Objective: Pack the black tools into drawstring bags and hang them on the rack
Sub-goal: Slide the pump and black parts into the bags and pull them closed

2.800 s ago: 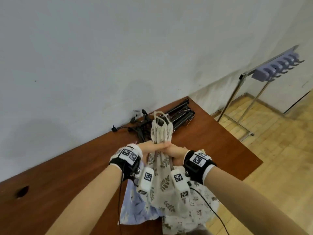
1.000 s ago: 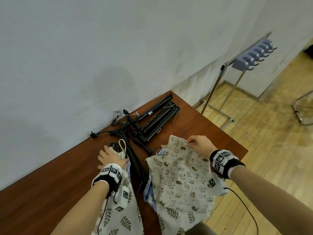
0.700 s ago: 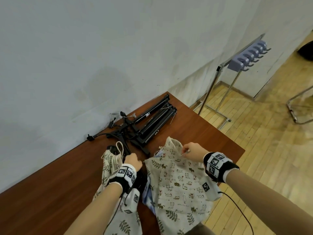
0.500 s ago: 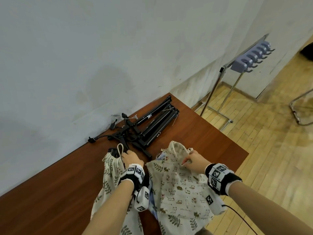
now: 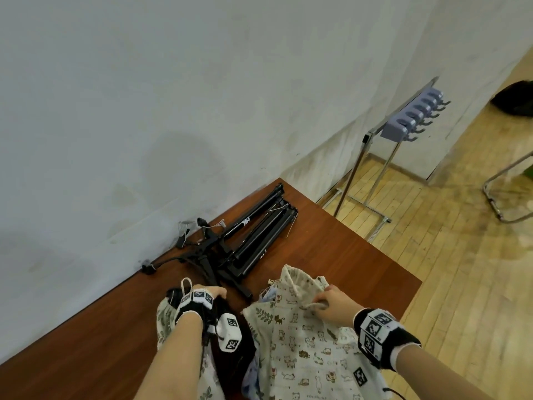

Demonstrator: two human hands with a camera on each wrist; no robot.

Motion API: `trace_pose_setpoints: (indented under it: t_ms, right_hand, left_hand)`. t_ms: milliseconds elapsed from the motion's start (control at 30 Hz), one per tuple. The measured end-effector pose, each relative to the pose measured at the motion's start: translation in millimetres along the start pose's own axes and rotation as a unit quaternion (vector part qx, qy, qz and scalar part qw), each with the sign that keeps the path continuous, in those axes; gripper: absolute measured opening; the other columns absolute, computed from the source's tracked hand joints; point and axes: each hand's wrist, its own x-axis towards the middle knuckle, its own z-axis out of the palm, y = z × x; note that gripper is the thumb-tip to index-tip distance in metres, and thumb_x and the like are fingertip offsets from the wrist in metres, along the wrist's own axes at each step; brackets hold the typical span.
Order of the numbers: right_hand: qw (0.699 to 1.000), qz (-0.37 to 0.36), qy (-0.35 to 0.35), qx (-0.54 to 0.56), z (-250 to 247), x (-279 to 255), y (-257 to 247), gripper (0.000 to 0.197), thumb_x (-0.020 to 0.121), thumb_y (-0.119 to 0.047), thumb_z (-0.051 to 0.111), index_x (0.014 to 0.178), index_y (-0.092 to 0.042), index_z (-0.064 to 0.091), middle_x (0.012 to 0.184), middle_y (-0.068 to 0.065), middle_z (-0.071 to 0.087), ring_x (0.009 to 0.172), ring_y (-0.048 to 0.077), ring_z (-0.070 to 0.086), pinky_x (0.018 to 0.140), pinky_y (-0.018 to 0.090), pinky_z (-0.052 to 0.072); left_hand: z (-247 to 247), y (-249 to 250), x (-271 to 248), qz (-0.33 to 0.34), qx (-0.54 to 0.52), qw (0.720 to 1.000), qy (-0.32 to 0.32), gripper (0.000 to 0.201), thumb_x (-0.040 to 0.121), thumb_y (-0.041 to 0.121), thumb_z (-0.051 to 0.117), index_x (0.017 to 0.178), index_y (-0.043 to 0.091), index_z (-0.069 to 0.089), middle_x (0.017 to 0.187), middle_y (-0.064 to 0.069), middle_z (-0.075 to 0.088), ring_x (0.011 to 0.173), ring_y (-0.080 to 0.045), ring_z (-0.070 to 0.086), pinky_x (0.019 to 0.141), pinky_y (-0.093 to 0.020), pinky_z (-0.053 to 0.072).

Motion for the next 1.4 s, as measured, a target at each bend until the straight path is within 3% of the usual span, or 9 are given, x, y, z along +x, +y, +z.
trace_pose_setpoints:
  t_ms: [100, 233, 400, 533, 633, 800, 1000, 1133, 1400]
  right_hand:
    - [1.0, 0.003, -0.027, -0.014, -7, -7, -3, 0.034, 0.099, -0.031, 0.044, 0.129, -0.019, 0.056, 0.128, 0.006, 0.04, 0.112, 0.019, 0.044, 0.102, 0.031, 0.038]
    - [0.999, 0.004, -0.031, -0.013, -18, -8, -4, 0.037, 0.097, -0.033, 0.045, 0.13, -0.021, 0.055, 0.131, 0.007, 0.04, 0.117, 0.022, 0.045, 0.103, 0.032, 0.039]
    - [0.999, 0.019, -0.033, -0.035, -23, -11, -11, 0.036, 0.097, -0.038, 0.043, 0.126, -0.022, 0.057, 0.141, 0.011, 0.034, 0.124, 0.03, 0.041, 0.103, 0.038, 0.039]
    - [0.999, 0.016, -0.016, -0.038, -28, -12, -20, 0.032, 0.094, -0.029, 0.045, 0.122, -0.023, 0.06, 0.135, 0.009, 0.037, 0.125, 0.03, 0.037, 0.106, 0.037, 0.036]
    - [0.999, 0.009, -0.022, -0.046, -21, -22, -23, 0.032, 0.095, -0.035, 0.047, 0.122, -0.024, 0.06, 0.141, 0.01, 0.033, 0.133, 0.033, 0.029, 0.111, 0.042, 0.031]
    - [1.0, 0.01, 0.005, -0.017, -18, -37, -14, 0.031, 0.094, -0.044, 0.048, 0.117, -0.028, 0.062, 0.14, 0.005, 0.036, 0.13, 0.028, 0.028, 0.109, 0.045, 0.03]
    - [0.996, 0.015, 0.083, 0.014, -50, -42, -14, 0.025, 0.089, -0.037, 0.056, 0.113, -0.038, 0.062, 0.141, 0.002, 0.037, 0.134, 0.028, 0.027, 0.111, 0.054, 0.026]
    - [0.987, -0.077, 0.127, 0.055, -92, -43, -49, 0.018, 0.09, -0.033, 0.06, 0.107, -0.031, 0.064, 0.131, -0.001, 0.051, 0.127, 0.019, 0.043, 0.109, 0.04, 0.034]
    - [0.933, -0.266, 0.207, 0.128, -136, -83, -161, 0.039, 0.082, -0.048, 0.07, 0.112, -0.023, 0.063, 0.089, -0.009, 0.059, 0.077, 0.003, 0.055, 0.064, 0.016, 0.04]
  left_hand:
    - [9, 4, 13, -0.008, -0.041, 0.999, 0.014, 0.041, 0.037, 0.027, 0.075, 0.068, 0.002, 0.066, 0.074, -0.014, 0.068, 0.073, -0.026, 0.068, 0.072, -0.031, 0.056]
    - [15, 19, -18, -0.003, -0.082, 0.996, 0.037, 0.033, 0.078, 0.019, 0.066, 0.098, -0.005, 0.056, 0.099, -0.017, 0.063, 0.099, -0.032, 0.062, 0.082, -0.032, 0.046]
    - [18, 19, -1, 0.066, -0.092, 0.992, 0.064, 0.021, 0.074, -0.006, 0.052, 0.087, 0.008, 0.043, 0.094, -0.015, 0.05, 0.085, -0.03, 0.051, 0.092, -0.042, 0.049]
    - [27, 21, -7, 0.117, -0.029, 0.988, 0.094, 0.021, 0.085, 0.009, 0.05, 0.102, 0.012, 0.063, 0.115, -0.012, 0.05, 0.102, -0.029, 0.049, 0.079, -0.026, 0.039]
    - [42, 18, -1, 0.149, -0.039, 0.986, 0.057, 0.025, 0.077, 0.003, 0.061, 0.083, 0.027, 0.066, 0.118, -0.013, 0.053, 0.102, -0.029, 0.054, 0.078, -0.028, 0.047]
    - [40, 18, -9, 0.186, -0.088, 0.978, 0.034, 0.032, 0.08, -0.01, 0.063, 0.095, 0.017, 0.074, 0.087, -0.013, 0.067, 0.071, -0.024, 0.06, 0.063, -0.029, 0.047]
    - [13, 33, -56, 0.296, -0.127, 0.945, 0.065, 0.031, 0.077, -0.008, 0.069, 0.101, 0.012, 0.072, 0.107, -0.012, 0.066, 0.102, -0.021, 0.059, 0.083, -0.025, 0.043]
    - [-8, 55, -95, 0.386, -0.139, 0.909, 0.079, 0.032, 0.077, 0.003, 0.075, 0.105, 0.018, 0.071, 0.118, -0.008, 0.062, 0.114, -0.016, 0.054, 0.094, -0.024, 0.038]
    - [-9, 81, -188, 0.52, -0.158, 0.838, 0.039, 0.034, 0.076, 0.007, 0.076, 0.108, 0.013, 0.065, 0.11, -0.004, 0.067, 0.107, -0.016, 0.061, 0.097, -0.035, 0.048]
